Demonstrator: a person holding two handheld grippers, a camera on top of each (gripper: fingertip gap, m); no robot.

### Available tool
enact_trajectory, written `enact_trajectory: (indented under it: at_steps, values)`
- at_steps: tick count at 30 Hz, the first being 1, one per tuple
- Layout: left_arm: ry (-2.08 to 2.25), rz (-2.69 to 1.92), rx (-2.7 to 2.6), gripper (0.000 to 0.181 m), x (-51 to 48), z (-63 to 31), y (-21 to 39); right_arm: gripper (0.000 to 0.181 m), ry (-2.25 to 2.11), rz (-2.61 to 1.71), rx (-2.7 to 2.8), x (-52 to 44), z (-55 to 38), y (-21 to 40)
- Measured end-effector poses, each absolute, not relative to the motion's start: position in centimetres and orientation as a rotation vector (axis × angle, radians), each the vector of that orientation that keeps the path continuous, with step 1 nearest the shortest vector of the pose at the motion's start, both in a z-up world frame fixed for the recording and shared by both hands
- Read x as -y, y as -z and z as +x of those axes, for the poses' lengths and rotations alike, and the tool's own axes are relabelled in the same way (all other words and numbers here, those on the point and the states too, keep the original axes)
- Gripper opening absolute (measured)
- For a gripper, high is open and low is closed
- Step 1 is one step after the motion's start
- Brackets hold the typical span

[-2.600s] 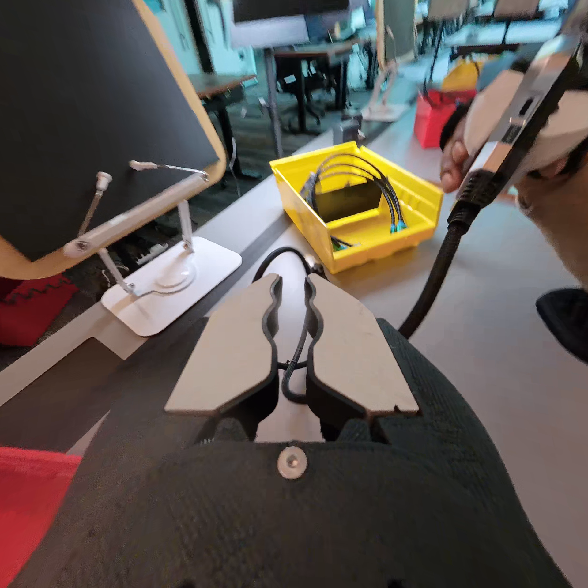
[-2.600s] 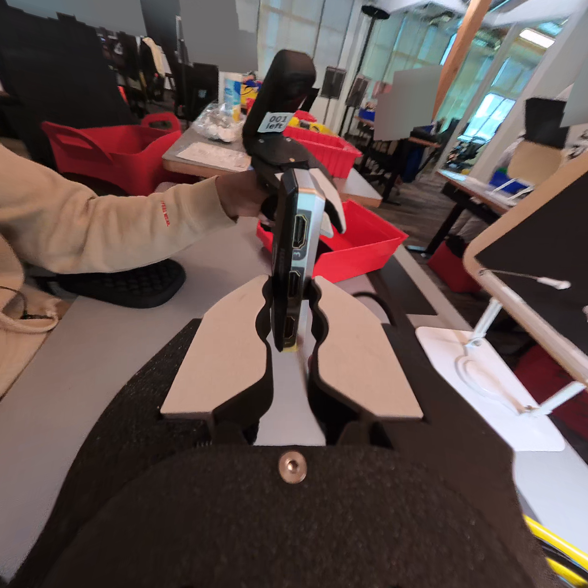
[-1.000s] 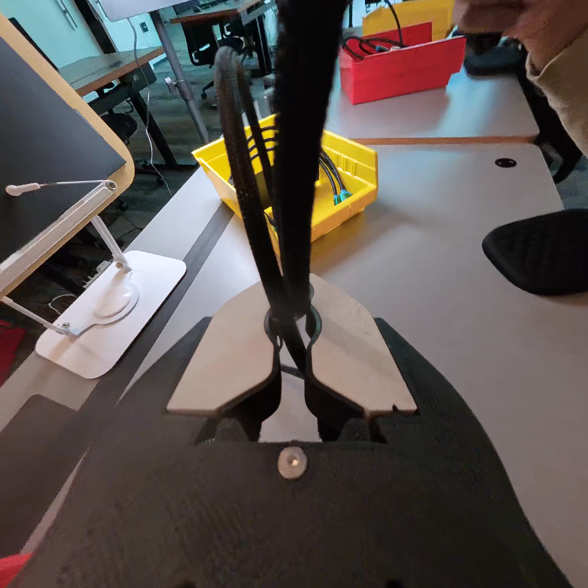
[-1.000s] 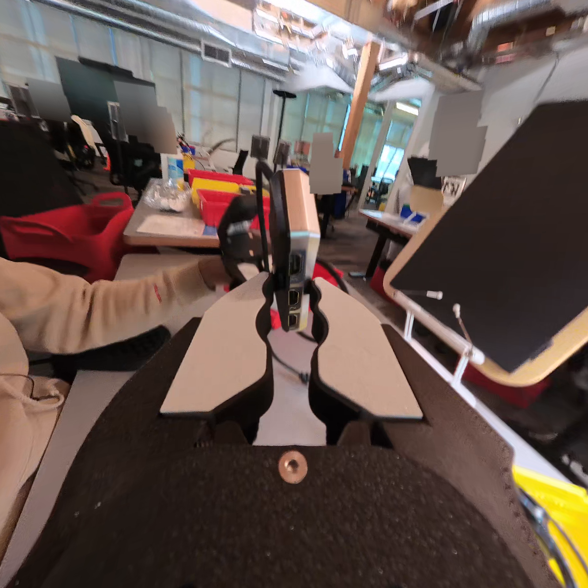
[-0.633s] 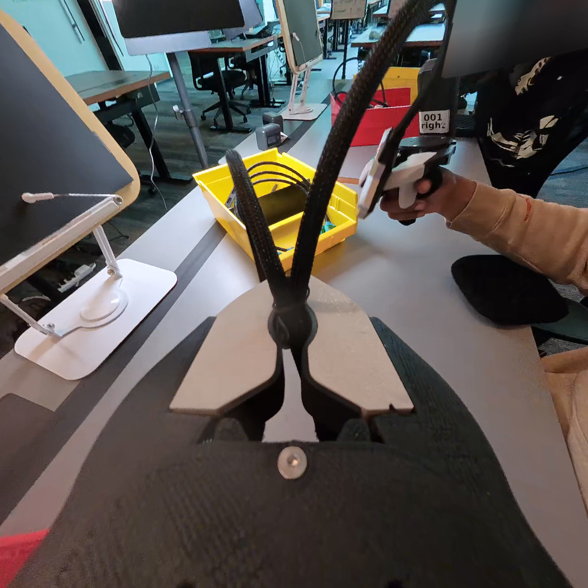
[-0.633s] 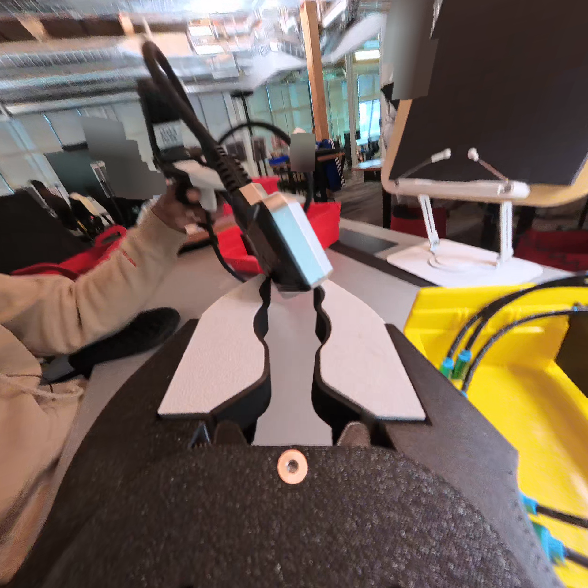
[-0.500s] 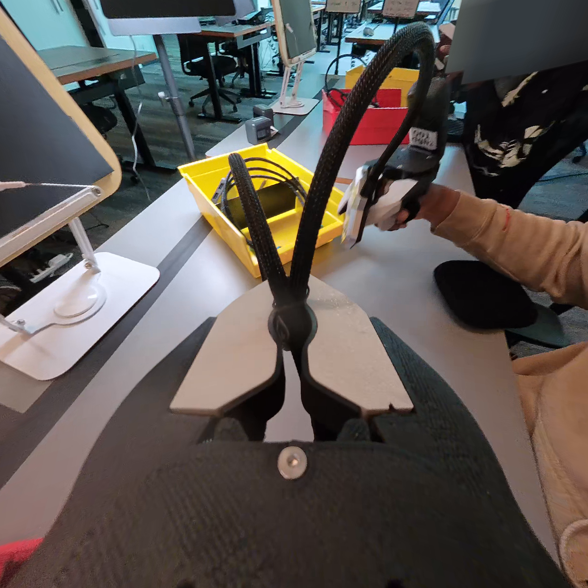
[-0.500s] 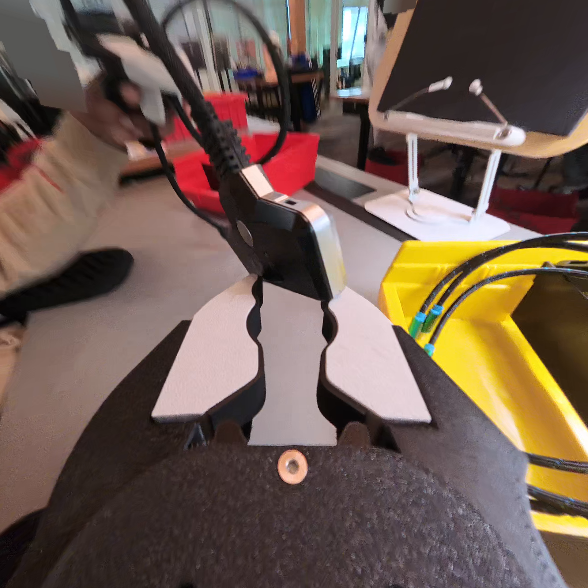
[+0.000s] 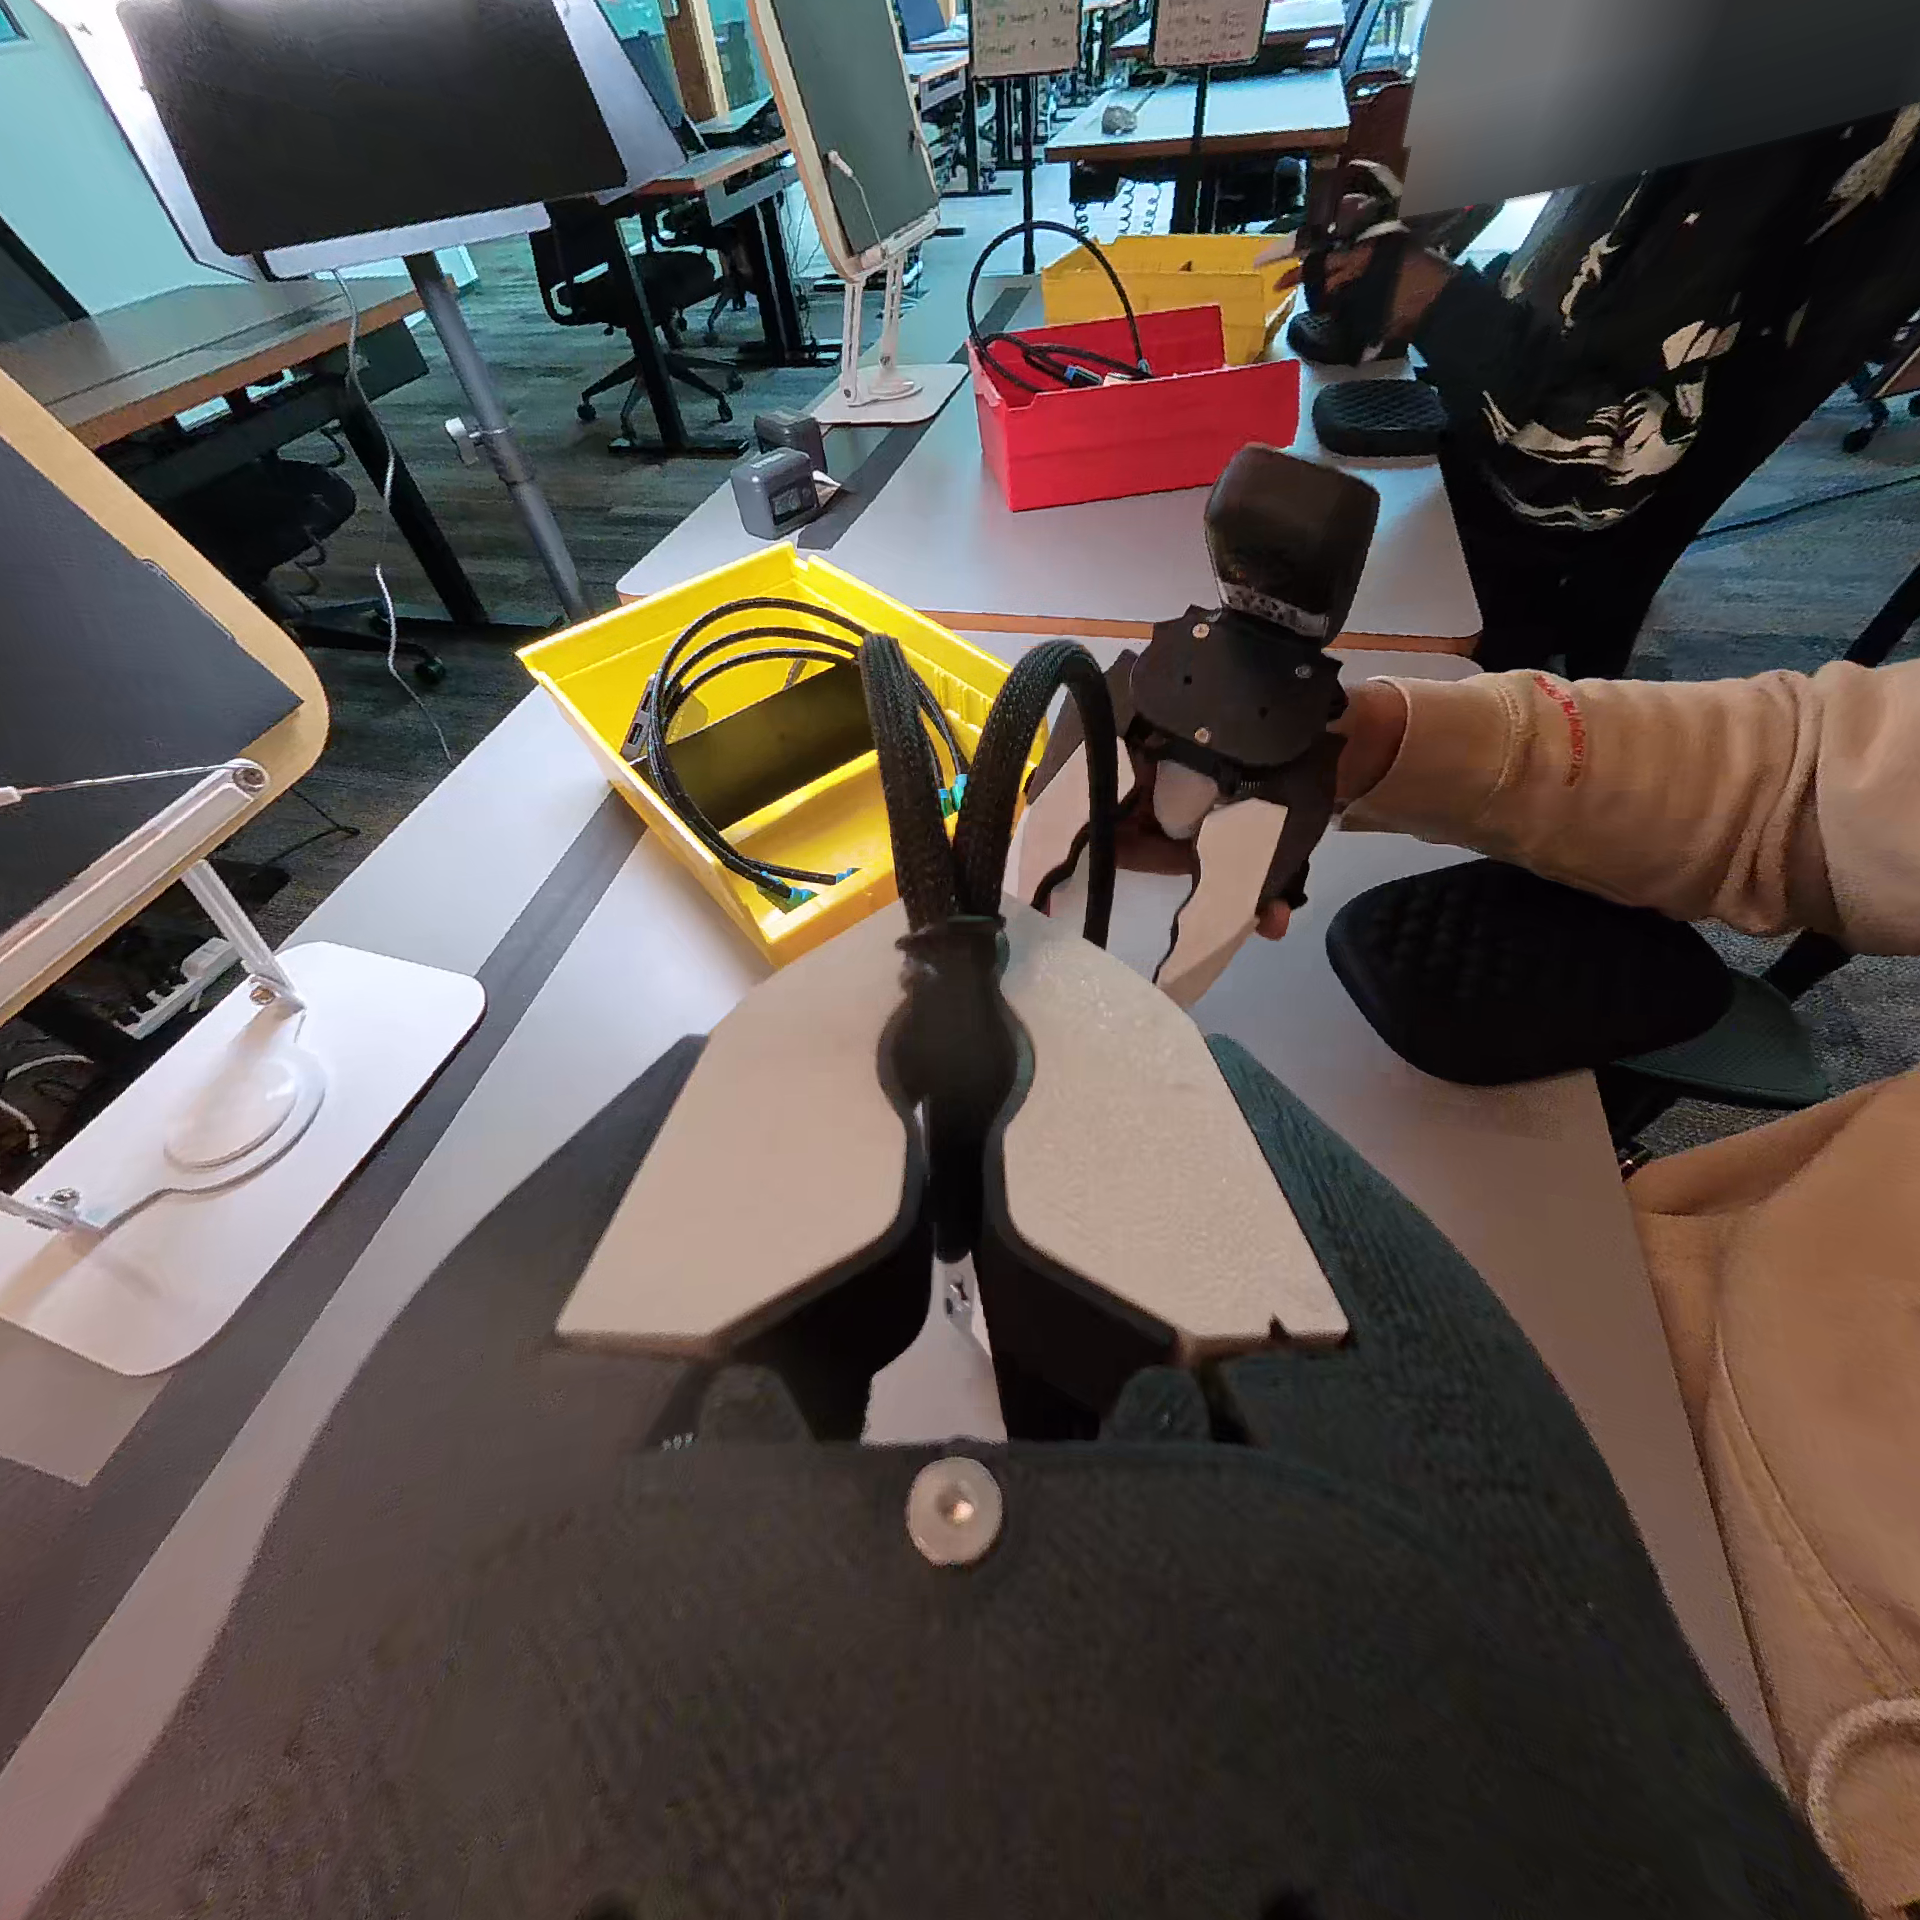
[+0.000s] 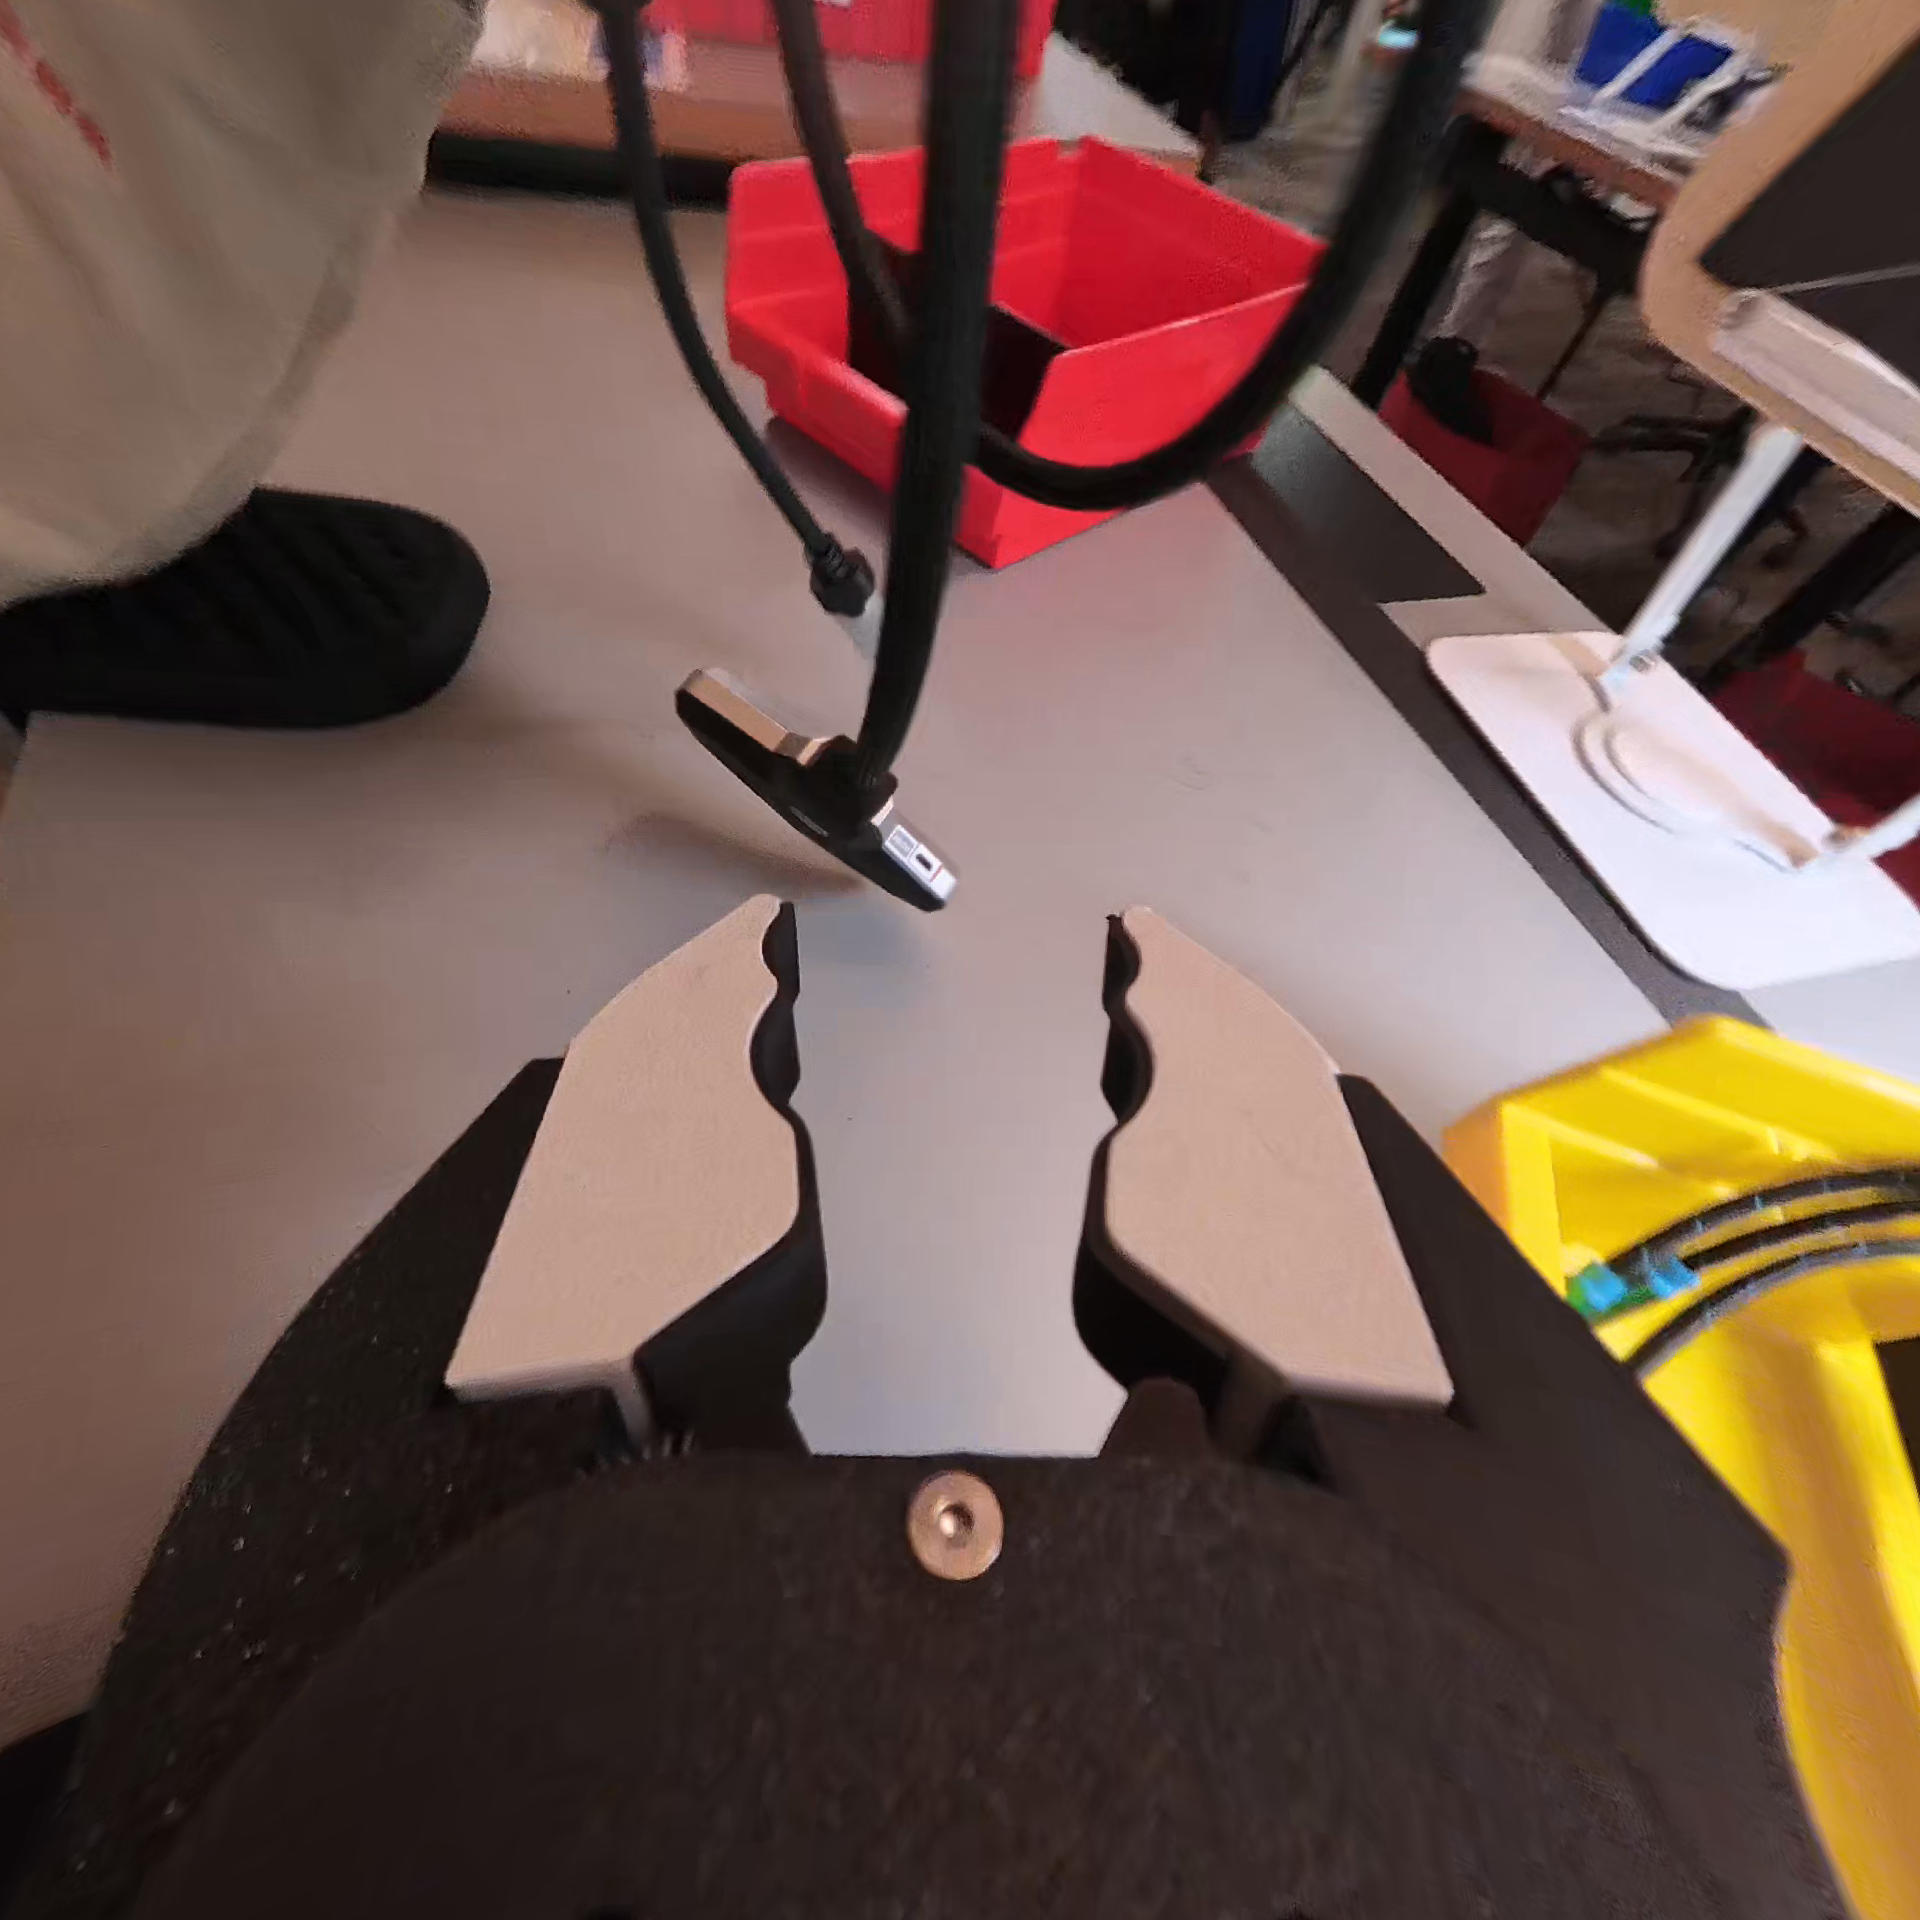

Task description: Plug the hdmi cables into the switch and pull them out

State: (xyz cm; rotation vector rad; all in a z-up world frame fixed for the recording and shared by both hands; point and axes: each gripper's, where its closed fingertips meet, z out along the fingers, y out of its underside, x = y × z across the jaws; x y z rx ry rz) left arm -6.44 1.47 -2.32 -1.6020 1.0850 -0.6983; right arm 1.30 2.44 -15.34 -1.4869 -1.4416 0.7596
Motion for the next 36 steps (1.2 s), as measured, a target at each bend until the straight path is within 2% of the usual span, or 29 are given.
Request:
enact_trajectory:
  at_steps: [5,9,10,15,17,21,29,36]
  values:
    - [0.740,-1.571,-1.087,0.004,-0.8,-6.4,1.7,0.063,-0.729,-1.419,1.739,0.2,-2.9,18.5]
    - [0.772,-1.559,-1.091,0.004,-0.5,-6.7,1.4,0.046,-0.594,-1.357,1.955,1.7,-5.0,22.5]
    - [0.773,-1.556,-1.093,0.004,-0.5,-6.8,1.4,0.034,-0.572,-1.324,1.937,1.5,-5.6,22.5]
    - [0.753,-1.583,-1.087,0.008,-1.0,-8.0,2.1,0.032,-0.556,-1.315,1.952,1.8,-5.4,21.2]
    - [0.784,-1.560,-1.042,0.025,-1.1,-8.8,1.4,0.032,-0.577,-1.321,1.945,2.0,-4.6,19.4]
    - [0.838,-1.510,-0.960,0.042,-0.9,-10.8,-0.3,0.031,-0.548,-1.323,1.886,1.0,-2.2,14.2]
    - [0.768,-1.453,-0.843,0.042,-1.5,-13.1,-2.2,0.027,-0.313,-1.283,1.686,-3.5,0.8,0.5]
    - [0.700,-1.452,-0.773,0.042,-2.3,-14.3,-2.6,0.026,-0.050,-1.304,1.482,-8.7,2.2,-8.2]
